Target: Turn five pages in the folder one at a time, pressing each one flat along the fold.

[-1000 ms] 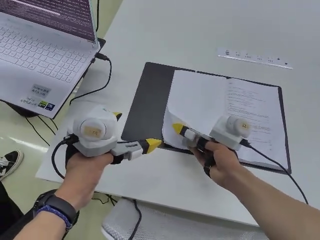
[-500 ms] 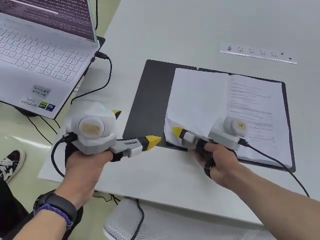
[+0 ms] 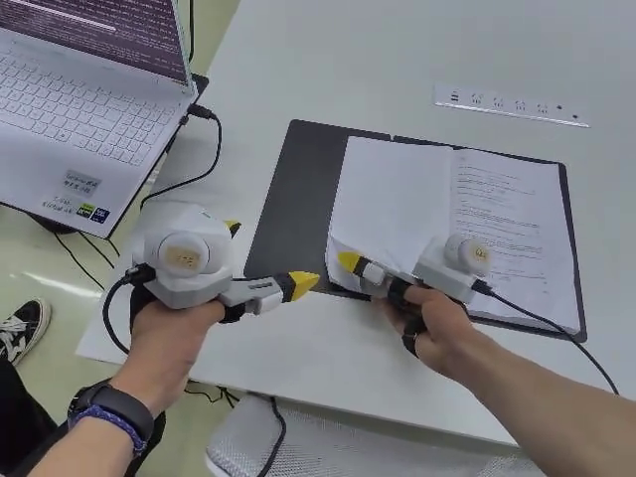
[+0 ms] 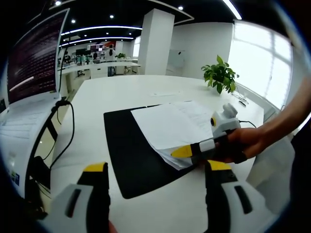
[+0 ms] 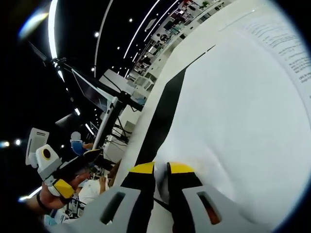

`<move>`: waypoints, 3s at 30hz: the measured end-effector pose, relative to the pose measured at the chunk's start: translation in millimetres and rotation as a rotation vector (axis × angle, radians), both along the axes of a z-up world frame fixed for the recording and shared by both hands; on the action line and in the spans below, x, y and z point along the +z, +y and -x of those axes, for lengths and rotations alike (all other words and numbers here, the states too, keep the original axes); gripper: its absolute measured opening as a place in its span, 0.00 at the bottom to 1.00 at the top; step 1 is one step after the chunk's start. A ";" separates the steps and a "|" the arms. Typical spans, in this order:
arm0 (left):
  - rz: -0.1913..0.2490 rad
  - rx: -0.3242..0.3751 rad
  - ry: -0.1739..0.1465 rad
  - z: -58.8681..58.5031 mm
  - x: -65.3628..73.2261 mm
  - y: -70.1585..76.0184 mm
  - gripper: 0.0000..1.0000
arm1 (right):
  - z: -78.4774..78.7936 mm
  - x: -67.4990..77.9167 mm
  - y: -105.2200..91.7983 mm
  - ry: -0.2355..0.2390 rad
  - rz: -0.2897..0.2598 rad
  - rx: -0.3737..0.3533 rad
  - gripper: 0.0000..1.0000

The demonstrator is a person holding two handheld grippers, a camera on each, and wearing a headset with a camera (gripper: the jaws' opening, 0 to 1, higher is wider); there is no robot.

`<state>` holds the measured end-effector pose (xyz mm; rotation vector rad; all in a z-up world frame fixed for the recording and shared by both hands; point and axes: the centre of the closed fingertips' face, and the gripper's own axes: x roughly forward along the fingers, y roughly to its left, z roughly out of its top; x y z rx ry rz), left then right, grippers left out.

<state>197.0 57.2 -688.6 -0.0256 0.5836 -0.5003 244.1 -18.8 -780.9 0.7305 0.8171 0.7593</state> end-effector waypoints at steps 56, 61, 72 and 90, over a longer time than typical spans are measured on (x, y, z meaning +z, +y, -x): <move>-0.007 -0.179 0.055 -35.5 -48.6 -91.6 0.17 | 21.2 56.4 -127.7 -0.184 0.084 -0.061 0.26; -0.024 -0.161 0.103 -33.4 -70.4 -89.5 0.11 | 22.7 52.8 -132.1 -0.175 0.091 -0.066 0.25; -0.087 -0.129 0.141 -27.4 -90.8 -78.1 0.00 | 20.4 47.6 -134.7 -0.169 0.113 -0.050 0.23; -0.104 -0.109 0.118 -33.4 -95.9 -74.3 0.00 | -65.9 43.3 -144.2 -0.190 0.113 -0.112 0.17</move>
